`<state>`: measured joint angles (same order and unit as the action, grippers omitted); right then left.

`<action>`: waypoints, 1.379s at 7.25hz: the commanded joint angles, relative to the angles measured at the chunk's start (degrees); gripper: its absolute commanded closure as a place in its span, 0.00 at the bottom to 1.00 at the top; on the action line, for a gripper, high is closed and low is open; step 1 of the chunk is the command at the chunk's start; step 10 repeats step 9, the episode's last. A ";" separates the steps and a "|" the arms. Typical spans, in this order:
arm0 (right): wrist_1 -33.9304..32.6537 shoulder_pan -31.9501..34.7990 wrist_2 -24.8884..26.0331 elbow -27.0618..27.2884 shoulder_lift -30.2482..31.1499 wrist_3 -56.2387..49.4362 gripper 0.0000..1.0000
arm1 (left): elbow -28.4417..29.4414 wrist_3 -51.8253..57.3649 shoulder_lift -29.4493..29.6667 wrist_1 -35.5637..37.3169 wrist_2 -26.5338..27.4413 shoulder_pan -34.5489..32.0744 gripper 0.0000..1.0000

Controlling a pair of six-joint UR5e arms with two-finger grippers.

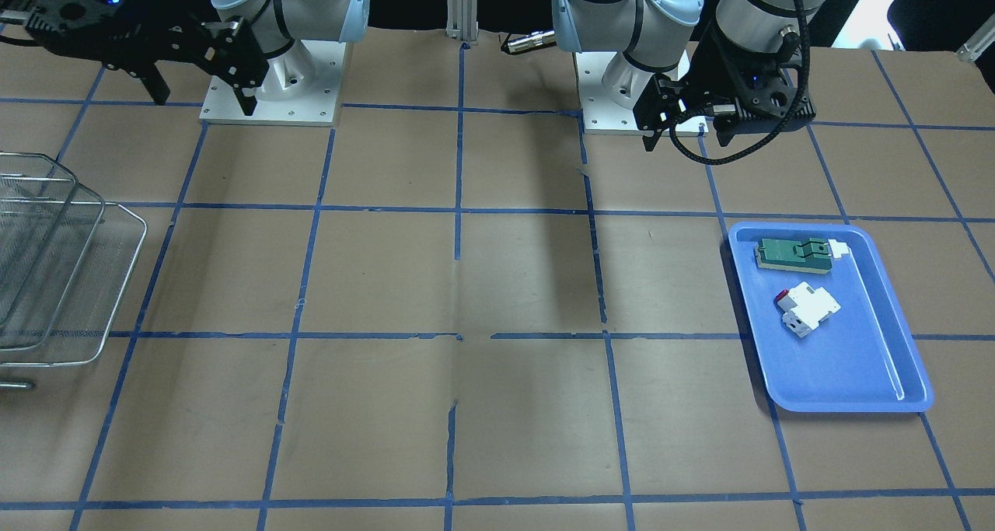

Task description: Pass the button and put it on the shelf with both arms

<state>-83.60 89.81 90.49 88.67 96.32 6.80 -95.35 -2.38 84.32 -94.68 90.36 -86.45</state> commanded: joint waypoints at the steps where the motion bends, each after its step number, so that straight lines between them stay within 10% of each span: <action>1: -3.92 2.82 0.04 0.36 -0.26 1.37 0.00 | -0.01 0.00 -0.12 -0.06 0.17 0.06 0.00; 10: -4.30 3.88 -0.05 0.63 -0.17 1.28 0.00 | -0.09 0.44 -0.21 0.47 0.17 0.58 0.00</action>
